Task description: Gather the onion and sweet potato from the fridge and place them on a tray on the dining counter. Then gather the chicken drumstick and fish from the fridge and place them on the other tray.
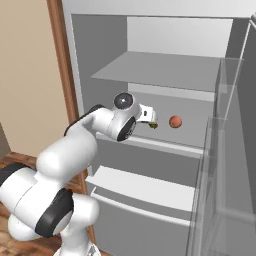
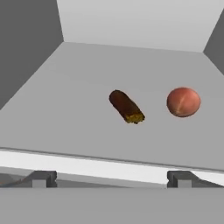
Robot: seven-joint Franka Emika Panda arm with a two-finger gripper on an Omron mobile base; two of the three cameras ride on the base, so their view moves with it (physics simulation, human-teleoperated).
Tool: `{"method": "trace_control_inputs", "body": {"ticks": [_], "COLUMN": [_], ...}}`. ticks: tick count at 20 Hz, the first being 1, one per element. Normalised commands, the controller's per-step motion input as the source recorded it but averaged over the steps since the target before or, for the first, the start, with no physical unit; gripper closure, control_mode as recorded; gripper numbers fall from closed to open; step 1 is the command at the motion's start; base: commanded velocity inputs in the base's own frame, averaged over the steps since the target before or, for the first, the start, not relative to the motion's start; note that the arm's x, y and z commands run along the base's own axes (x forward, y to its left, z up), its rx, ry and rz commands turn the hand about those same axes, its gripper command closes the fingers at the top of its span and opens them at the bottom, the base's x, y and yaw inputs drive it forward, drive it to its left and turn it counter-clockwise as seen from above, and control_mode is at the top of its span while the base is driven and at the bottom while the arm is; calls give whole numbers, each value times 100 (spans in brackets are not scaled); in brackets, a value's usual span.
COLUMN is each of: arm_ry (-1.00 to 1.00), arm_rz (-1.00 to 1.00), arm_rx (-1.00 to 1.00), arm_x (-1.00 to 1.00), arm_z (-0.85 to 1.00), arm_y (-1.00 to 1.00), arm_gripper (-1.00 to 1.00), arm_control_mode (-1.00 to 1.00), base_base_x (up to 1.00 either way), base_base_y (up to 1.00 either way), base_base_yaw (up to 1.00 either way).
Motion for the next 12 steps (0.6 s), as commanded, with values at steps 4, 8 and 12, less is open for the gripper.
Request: {"method": "trace_control_inputs", "body": {"ticks": [4,8,12], "arm_ry": [0,0,0], "arm_rz": [2,3,3], "arm_rx": [0,0,0], "arm_x": [36,31,26], "arm_z": [-9,-26,-29], "arm_y": [-4,-15,-20], "arm_gripper": [-100,-100,-100], "arm_control_mode": [-100,-100,-100], "base_base_x": [0,0,0], "base_base_y": [0,0,0], "base_base_yaw": [0,0,0]}}
